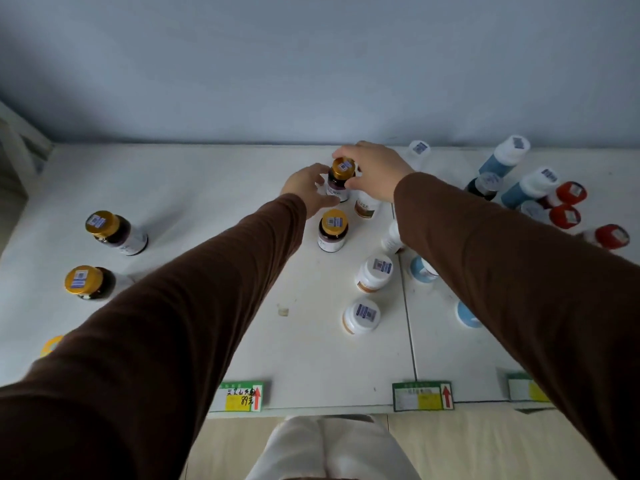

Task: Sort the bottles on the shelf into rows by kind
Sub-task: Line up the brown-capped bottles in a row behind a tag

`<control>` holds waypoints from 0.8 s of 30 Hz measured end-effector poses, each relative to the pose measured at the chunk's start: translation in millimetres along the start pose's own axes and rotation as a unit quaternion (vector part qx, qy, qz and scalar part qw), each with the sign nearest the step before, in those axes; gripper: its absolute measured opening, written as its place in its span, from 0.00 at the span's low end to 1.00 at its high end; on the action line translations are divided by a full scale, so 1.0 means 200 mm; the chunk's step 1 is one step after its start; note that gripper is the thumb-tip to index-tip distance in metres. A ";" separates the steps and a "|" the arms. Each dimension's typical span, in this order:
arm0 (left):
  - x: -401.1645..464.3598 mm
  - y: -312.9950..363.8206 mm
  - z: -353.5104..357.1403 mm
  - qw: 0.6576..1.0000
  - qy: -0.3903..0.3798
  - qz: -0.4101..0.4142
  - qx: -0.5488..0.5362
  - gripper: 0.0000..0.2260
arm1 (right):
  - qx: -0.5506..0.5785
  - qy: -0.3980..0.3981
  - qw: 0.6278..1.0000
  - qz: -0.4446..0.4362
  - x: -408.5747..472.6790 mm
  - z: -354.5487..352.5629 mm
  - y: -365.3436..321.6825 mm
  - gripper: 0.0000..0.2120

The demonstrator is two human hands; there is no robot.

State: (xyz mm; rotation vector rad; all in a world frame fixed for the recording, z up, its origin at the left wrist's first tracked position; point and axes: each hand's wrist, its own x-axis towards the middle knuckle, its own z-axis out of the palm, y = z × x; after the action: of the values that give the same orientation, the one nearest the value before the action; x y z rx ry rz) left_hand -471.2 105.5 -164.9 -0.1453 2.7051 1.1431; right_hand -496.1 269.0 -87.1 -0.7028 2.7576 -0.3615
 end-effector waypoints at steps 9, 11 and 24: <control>-0.04 -0.01 -0.12 0.954 -0.116 0.007 -0.277 0.16 | 0.178 0.060 0.981 0.050 0.05 -0.06 0.02 0.18; -0.09 0.00 -0.20 0.922 -0.170 -0.016 -0.348 0.18 | 0.261 0.054 0.962 0.054 0.05 -0.10 0.00 0.18; -0.34 -0.02 -0.58 0.972 -0.046 0.025 -0.230 0.20 | 0.358 -0.014 0.930 -0.076 0.05 -0.19 -0.34 0.20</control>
State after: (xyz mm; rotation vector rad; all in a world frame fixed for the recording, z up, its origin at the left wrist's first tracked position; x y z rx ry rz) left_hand -421.6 20.8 -73.3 -0.0886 2.3307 1.7284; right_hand -487.3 212.8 -32.7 -0.6953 2.2732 -1.2859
